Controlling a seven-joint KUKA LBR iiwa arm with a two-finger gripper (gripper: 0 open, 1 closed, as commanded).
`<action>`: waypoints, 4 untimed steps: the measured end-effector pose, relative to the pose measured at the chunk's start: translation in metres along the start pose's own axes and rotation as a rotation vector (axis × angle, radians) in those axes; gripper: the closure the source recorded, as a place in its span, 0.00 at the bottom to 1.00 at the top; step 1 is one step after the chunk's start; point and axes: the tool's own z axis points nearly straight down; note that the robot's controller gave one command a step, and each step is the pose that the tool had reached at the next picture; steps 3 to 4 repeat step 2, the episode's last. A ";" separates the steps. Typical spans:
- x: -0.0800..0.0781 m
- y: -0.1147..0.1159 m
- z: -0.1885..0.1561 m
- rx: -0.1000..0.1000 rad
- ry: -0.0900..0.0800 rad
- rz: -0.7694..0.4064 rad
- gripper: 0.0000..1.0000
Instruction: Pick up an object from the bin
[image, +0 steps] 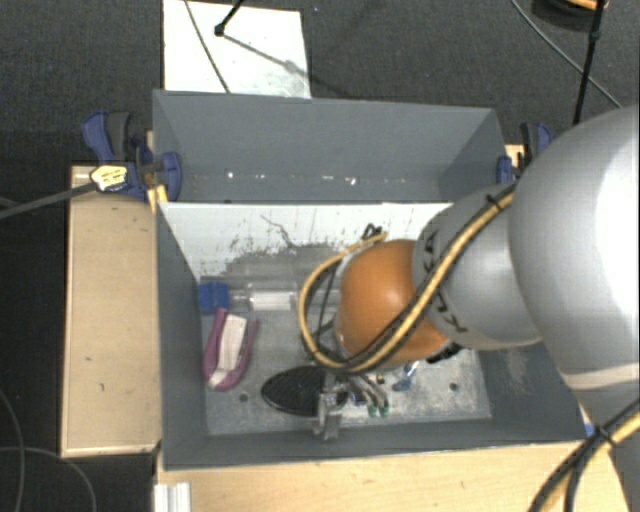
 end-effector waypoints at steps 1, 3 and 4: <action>0.001 0.001 0.000 0.000 0.004 0.001 1.00; -0.015 -0.008 -0.146 0.000 0.002 0.052 1.00; -0.015 -0.008 -0.146 0.000 0.002 0.052 1.00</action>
Offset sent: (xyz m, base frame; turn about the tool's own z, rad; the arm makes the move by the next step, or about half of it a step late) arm 0.0000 0.0000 0.0000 0.0000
